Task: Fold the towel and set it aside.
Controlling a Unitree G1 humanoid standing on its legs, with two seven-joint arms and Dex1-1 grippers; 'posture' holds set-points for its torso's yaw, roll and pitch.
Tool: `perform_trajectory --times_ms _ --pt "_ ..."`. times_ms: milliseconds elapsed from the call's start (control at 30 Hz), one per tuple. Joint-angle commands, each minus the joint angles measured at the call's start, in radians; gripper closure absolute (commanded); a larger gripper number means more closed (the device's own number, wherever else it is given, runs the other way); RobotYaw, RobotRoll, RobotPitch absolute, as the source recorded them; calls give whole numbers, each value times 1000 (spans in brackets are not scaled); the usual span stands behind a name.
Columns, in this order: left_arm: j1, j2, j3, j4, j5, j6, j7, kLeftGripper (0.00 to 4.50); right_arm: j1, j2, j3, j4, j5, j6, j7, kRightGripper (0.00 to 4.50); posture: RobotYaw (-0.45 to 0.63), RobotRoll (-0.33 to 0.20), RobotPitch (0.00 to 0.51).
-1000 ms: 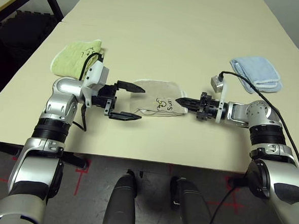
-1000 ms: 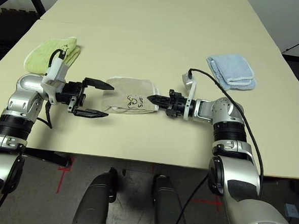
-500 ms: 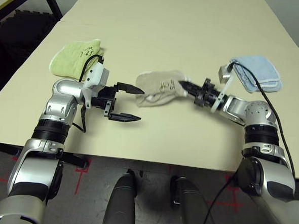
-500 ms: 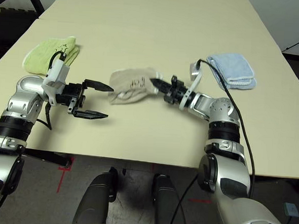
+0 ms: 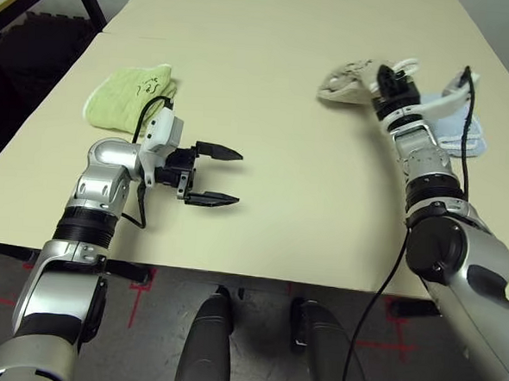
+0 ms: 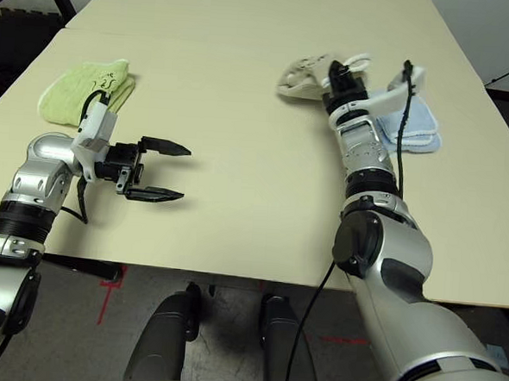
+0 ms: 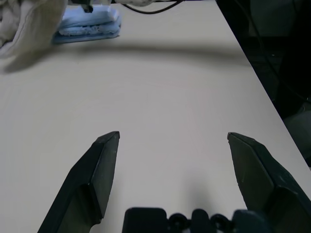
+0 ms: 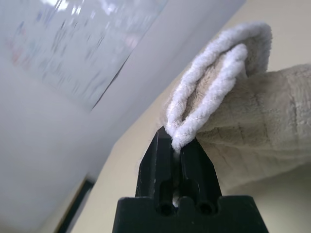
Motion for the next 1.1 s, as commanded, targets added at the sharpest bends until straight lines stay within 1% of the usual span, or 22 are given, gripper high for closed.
perform_trajectory --times_ms 33,233,367,500,600,800,967,1100 --pt "19 9 2 -13 7 3 -1 0 -27 -25 -8 45 -7 -30 26 4476 24 0 160" --pt "27 17 6 -24 5 9 3 0 -78 -43 3 75 -21 1 77 4476 30 0 165" --pt "35 13 18 -34 3 12 36 0 -100 -28 13 85 -34 36 109 4476 38 0 178" --pt "49 -12 40 -52 -2 30 117 0 -110 -9 15 87 -47 17 101 4476 43 0 192" --pt "64 -34 67 -84 -14 60 194 0 -110 -15 7 88 -50 1 85 4476 46 0 206" --pt "99 -56 110 -152 -34 100 305 0 -107 -20 7 77 -47 -4 110 4476 39 0 227" --pt "102 -58 114 -176 -39 113 333 0 -134 -39 4 82 -48 -6 107 4476 43 0 249" --pt "99 -57 126 -186 -37 114 365 0 -140 -70 7 94 -60 -10 96 4476 51 0 292"
